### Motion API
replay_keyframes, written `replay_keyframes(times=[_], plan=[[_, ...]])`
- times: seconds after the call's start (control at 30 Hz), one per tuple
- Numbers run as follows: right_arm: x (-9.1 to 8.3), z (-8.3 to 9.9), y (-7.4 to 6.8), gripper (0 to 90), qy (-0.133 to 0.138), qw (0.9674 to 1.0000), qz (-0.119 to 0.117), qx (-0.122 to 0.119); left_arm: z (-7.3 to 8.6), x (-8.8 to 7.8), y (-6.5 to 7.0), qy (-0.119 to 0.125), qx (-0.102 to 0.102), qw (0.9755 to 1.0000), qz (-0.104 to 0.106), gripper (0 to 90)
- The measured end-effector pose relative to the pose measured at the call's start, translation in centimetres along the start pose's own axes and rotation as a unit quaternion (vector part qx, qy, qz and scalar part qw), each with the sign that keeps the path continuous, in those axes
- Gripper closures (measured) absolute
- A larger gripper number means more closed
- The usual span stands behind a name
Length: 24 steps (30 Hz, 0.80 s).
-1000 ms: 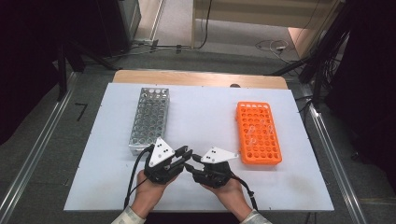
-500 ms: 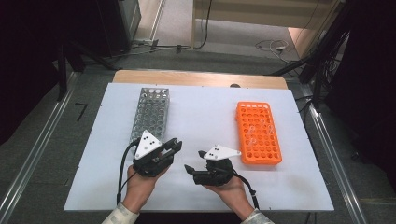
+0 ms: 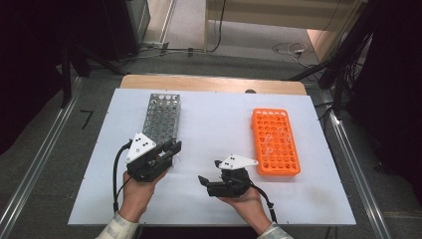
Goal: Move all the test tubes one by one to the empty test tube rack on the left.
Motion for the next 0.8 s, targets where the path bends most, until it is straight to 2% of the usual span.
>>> replay_keyframes(times=[0.27,0.6,0.8], plan=[[-0.1,0.0,0.2,24.4,0.002,1.0,0.004,0.002,-0.3,-0.3,-1.1,0.002,0.003,0.9999,-0.014,75.1],[0.0,0.0,0.2,24.4,0.001,1.0,0.004,0.004,-0.5,-0.5,-3.4,0.008,0.0,0.9987,-0.049,75.1],[0.0,0.1,0.2,24.4,0.0,1.0,0.003,0.004,-0.5,-0.5,-4.3,0.012,-0.003,0.9981,-0.06,75.0]])
Point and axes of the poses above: each handheld gripper's, and its own axes: x roughly forward along the jaws, z roughly out of its underside, y roughly to its right, the point moved 10 cm from there along x, roughly forward along the jaws, and after that the axes turned 2 degrees about y, right-handed, at the moved point
